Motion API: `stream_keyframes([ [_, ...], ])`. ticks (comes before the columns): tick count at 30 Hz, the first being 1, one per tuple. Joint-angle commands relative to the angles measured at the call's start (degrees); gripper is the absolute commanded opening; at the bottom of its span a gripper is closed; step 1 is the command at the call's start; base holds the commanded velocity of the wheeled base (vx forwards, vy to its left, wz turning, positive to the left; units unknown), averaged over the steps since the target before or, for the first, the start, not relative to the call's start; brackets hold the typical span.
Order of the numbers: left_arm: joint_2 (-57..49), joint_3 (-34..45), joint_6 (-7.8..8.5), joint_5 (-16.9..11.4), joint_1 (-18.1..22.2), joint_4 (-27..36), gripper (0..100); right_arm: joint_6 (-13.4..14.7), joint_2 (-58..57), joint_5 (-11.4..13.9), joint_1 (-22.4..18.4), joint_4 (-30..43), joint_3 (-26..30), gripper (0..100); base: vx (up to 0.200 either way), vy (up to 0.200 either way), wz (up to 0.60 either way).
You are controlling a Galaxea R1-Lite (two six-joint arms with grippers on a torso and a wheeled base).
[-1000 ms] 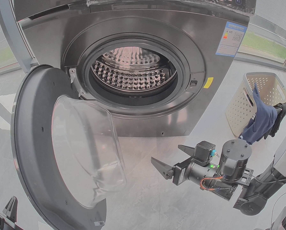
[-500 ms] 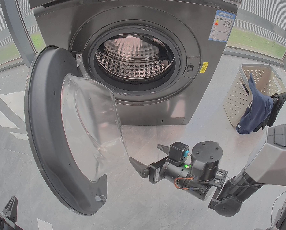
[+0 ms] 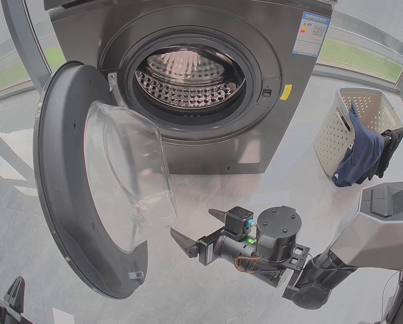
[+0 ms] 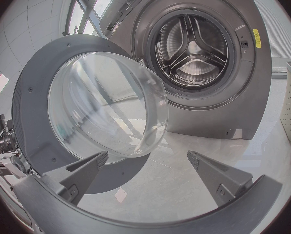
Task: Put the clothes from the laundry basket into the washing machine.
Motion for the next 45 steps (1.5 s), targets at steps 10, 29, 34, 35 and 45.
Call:
stream_keyframes([
  [10, -0.9, 1.0, 0.05, 0.0, 0.0, 0.0, 0, -0.1, -4.1, -0.1, -4.4, -0.1, 4.4, 100, 0.000, 0.000, 0.00],
  [29, -0.9, 1.0, -0.04, 0.0, 0.0, 0.0, 0, -0.6, 4.4, 0.0, 1.1, 4.8, -11.1, 100, 0.000, 0.000, 0.00],
  [34, -0.9, 1.0, -0.04, 0.0, 0.0, 0.0, 0, -0.6, 5.5, -0.1, 3.5, 3.7, -11.1, 100, 0.000, 0.000, 0.00],
  [35, -0.9, 1.0, -0.04, 0.0, 0.0, 0.0, 0, -0.6, 5.4, 0.0, 3.5, 3.6, -11.3, 100, 0.000, 0.000, 0.00],
  [45, -0.9, 1.0, -0.04, 0.0, 0.0, 0.0, 0, -0.6, 5.9, 0.1, 1.9, 3.5, -13.3, 100, 0.000, 0.000, 0.00],
])
